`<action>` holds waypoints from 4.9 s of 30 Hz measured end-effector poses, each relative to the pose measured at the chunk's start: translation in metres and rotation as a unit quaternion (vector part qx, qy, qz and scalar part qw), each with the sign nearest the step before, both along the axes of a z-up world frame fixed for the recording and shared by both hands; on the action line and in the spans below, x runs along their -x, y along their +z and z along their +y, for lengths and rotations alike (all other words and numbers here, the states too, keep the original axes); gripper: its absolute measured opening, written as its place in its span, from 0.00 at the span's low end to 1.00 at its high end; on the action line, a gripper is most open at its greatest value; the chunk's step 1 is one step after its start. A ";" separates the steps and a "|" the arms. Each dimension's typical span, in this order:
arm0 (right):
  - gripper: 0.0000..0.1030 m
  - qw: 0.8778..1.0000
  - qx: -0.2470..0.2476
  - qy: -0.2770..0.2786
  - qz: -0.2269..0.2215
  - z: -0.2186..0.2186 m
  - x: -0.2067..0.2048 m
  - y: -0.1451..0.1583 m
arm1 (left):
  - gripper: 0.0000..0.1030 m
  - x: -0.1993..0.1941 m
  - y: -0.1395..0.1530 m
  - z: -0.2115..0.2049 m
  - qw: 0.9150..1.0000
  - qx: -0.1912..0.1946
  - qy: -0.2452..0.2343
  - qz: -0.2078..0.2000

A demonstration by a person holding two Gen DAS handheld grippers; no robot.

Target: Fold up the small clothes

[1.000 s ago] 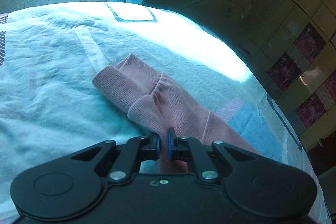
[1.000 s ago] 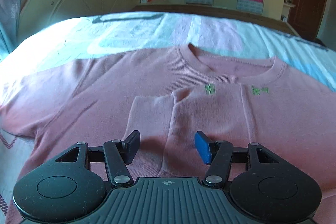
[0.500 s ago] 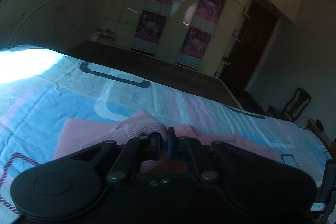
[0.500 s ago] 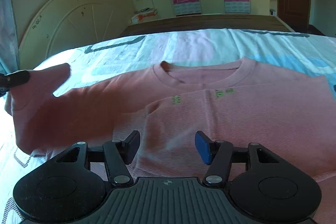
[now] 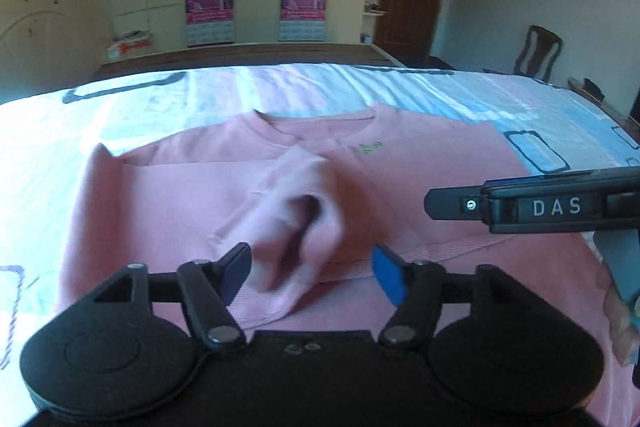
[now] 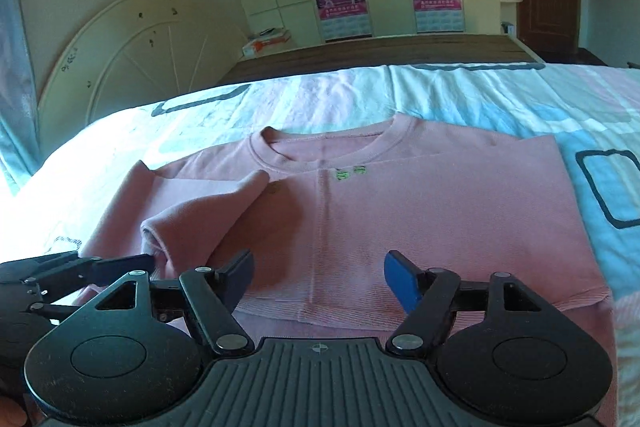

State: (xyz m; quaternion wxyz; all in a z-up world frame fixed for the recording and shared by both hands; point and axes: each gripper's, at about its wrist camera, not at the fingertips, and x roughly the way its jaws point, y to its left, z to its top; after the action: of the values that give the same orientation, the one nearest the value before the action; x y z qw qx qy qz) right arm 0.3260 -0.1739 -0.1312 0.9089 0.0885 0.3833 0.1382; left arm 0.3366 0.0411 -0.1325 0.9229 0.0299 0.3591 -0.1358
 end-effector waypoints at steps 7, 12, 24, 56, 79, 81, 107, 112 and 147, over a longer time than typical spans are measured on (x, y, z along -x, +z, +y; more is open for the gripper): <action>0.69 0.995 0.045 0.086 -0.018 0.064 -0.003 -0.009 | 0.66 0.016 -0.005 0.077 0.993 -0.037 0.107 0.024; 0.69 0.989 0.073 0.122 -0.035 0.086 0.006 -0.013 | 0.65 0.019 -0.015 0.108 0.988 -0.032 0.147 0.036; 0.38 0.968 0.157 0.192 -0.030 0.123 -0.003 -0.046 | 0.63 0.000 -0.032 0.108 0.988 -0.015 0.149 0.044; 0.15 0.997 -0.030 -0.030 0.071 -0.010 -0.049 -0.041 | 0.60 -0.026 -0.038 0.094 0.980 -0.101 0.169 -0.002; 0.25 0.994 0.090 -0.049 0.031 -0.057 -0.032 -0.033 | 0.25 0.005 -0.025 0.121 0.983 -0.063 0.170 0.004; 0.39 0.995 0.072 -0.064 0.022 -0.068 -0.031 -0.026 | 0.25 0.007 -0.015 0.133 0.981 -0.035 0.193 0.004; 0.08 0.990 0.100 -0.097 0.005 -0.059 -0.077 -0.040 | 0.36 -0.152 -0.029 0.104 0.986 0.015 0.165 0.024; 0.09 0.995 0.058 -0.071 -0.028 -0.050 -0.070 -0.015 | 0.43 -0.168 -0.036 0.106 0.983 -0.010 0.181 0.034; 0.35 0.995 0.097 -0.014 0.021 -0.022 -0.016 -0.031 | 0.59 -0.051 -0.024 0.040 0.986 -0.043 0.153 0.059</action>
State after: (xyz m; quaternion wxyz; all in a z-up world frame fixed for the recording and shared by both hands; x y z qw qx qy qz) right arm 0.3420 -0.1956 -0.1618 0.9068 0.0082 0.4127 0.0853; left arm 0.3879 0.0814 -0.1566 0.9078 0.0058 0.4188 0.0207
